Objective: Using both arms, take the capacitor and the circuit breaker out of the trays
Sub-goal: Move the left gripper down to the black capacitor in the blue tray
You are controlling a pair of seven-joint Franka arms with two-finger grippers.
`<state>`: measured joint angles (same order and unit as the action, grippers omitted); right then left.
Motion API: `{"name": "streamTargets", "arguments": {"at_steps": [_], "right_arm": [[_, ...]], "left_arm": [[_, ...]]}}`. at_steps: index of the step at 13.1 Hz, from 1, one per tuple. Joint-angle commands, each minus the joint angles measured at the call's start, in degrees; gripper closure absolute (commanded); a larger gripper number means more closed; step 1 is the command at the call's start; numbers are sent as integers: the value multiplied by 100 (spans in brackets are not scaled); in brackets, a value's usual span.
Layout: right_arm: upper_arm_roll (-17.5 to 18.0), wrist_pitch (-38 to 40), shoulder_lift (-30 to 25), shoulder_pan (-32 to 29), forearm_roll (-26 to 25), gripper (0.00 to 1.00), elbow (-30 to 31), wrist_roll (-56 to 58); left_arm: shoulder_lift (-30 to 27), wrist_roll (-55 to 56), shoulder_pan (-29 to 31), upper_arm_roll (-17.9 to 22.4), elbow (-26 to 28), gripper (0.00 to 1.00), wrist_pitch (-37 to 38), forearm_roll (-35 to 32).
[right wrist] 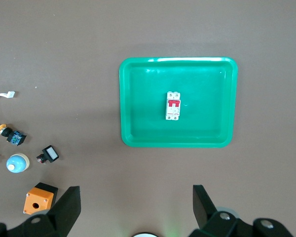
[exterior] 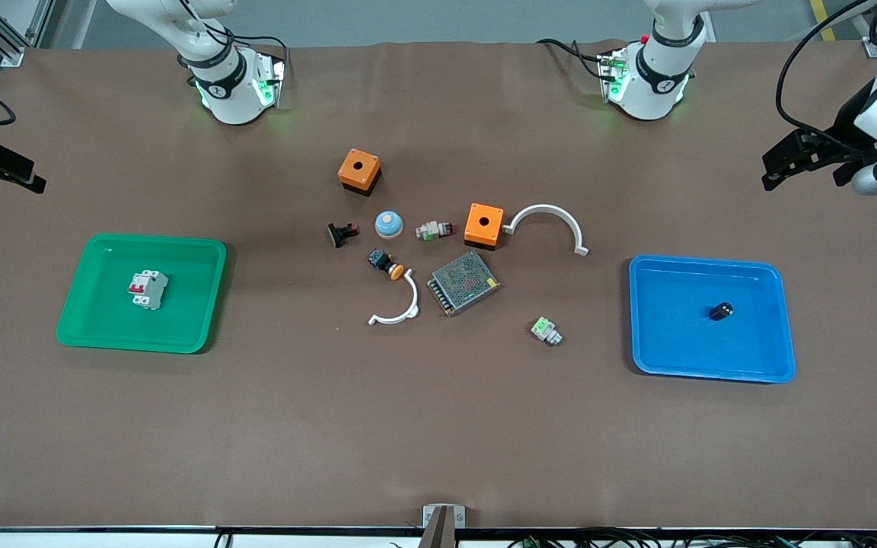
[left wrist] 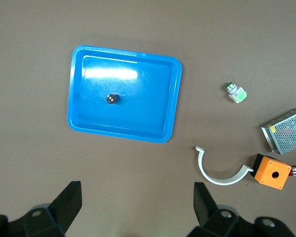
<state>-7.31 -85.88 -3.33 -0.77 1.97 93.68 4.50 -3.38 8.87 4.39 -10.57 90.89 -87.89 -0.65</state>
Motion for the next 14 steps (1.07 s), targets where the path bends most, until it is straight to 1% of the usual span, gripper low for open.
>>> {"name": "streamTargets", "arguments": {"at_steps": [1, 3, 4, 6, 7, 8, 10, 12, 13, 14], "right_arm": [[116, -78, -221, -81, -92, 0, 221, -81], [160, -113, -229, -72, -302, 0, 212, -2], [168, -113, -229, -63, -346, 0, 212, 16], [203, -113, -229, -54, -356, 0, 204, 7], [221, -104, -229, -63, -347, 0, 204, 7], [213, -104, -229, -72, -303, 0, 204, -2], [212, -113, -221, -72, -277, 0, 204, 7], [195, -183, -221, -90, -111, 0, 212, 25], [186, -201, -221, -90, -92, 0, 212, 25], [186, -253, -212, -81, -92, 0, 212, 42]], "left_arm": [[-14, -78, 9, -7, -19, 0, 26, -102], [4, -95, 53, 28, -19, 0, 17, -110], [47, -87, 167, 29, -28, 0, 0, -110], [336, -96, 404, 29, -72, 0, -35, -119], [494, -96, 535, 29, 33, 0, -157, -241], [531, -69, 641, 29, 356, 0, -515, -329], [531, 27, 826, 28, 1225, 0, -1402, -444], [531, 342, 1002, 20, 2086, 0, -2544, -444], [583, 535, 1011, 20, 2465, 0, -3062, -444], [705, 555, 1029, 20, 2712, 0, -3476, -453]]}}
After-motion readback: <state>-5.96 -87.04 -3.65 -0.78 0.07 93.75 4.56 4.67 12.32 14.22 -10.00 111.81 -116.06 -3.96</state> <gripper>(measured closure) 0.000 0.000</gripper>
